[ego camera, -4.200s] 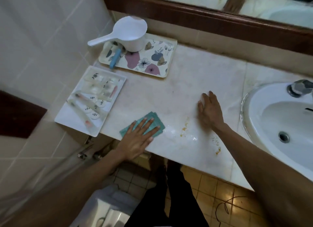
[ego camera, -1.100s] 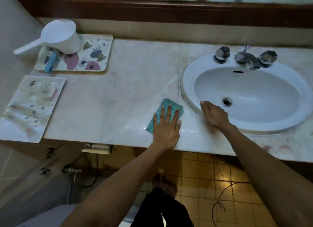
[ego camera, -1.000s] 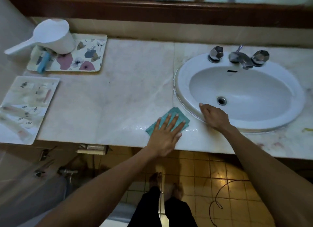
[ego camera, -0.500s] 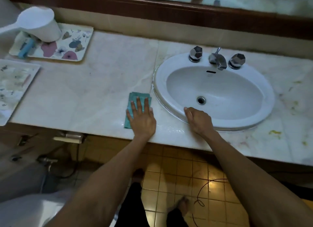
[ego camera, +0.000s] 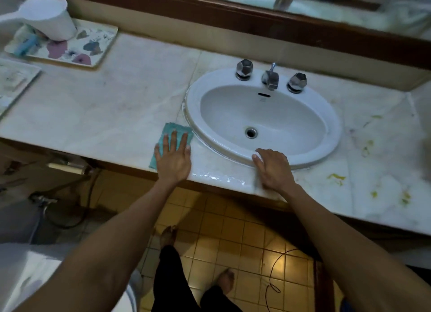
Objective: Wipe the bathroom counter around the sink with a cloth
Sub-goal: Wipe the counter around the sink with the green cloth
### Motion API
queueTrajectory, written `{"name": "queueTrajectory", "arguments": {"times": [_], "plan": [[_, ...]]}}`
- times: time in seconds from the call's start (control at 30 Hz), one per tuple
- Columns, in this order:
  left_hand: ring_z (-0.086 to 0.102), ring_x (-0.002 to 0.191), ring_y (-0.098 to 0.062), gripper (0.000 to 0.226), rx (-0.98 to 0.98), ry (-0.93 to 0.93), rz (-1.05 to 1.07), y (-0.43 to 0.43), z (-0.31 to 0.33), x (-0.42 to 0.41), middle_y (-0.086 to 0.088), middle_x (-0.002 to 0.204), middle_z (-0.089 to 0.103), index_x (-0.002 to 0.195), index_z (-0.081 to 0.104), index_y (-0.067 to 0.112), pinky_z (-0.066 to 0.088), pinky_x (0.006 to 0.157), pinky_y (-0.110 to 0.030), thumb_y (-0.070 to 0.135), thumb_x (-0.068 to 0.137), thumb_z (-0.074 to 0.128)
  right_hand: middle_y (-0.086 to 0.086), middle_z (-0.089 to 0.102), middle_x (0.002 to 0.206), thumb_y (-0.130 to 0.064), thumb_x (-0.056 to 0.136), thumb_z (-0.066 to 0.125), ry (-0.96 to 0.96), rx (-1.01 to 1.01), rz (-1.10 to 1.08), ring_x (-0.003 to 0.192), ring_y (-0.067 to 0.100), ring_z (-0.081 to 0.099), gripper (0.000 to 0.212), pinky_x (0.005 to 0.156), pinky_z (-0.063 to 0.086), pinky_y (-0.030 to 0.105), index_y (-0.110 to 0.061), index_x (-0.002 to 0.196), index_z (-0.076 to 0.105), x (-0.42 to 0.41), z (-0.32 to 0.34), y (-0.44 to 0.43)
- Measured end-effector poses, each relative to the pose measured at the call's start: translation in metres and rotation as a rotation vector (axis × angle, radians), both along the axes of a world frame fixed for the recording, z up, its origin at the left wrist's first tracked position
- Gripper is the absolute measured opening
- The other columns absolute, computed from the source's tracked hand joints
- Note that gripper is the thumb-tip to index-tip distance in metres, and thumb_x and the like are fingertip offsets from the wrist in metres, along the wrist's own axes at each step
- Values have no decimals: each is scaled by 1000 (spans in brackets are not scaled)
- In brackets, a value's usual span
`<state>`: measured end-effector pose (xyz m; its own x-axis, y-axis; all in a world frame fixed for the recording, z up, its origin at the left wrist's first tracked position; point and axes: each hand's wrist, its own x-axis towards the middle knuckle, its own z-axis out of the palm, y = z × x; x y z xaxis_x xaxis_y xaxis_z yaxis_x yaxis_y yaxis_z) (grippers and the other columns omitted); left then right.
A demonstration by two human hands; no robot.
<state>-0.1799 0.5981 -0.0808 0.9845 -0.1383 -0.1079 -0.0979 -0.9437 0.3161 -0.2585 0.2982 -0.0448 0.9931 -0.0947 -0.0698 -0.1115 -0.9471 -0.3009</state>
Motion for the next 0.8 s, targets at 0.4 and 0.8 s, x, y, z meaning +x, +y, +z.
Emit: {"name": "queueTrajectory", "arguments": {"times": [0.4,0.8], "plan": [[-10,155,-19,58,-18,50,-454,-54,1,-82,7,169,-6,161,-1,37,3,125,-55,48,105,8,6,47,145,-34,102,40,-55,-23,52,137,27,37,44,112,25,46,-16,143,44,-46,4,-48],[-10,155,-26,61,-119,55,-30,-145,-3,-130,-4,169,-9,161,-4,27,-2,124,-58,48,106,8,3,32,158,-36,103,36,-30,51,2,148,24,21,48,118,16,44,-22,150,35,-57,-3,-57]]}}
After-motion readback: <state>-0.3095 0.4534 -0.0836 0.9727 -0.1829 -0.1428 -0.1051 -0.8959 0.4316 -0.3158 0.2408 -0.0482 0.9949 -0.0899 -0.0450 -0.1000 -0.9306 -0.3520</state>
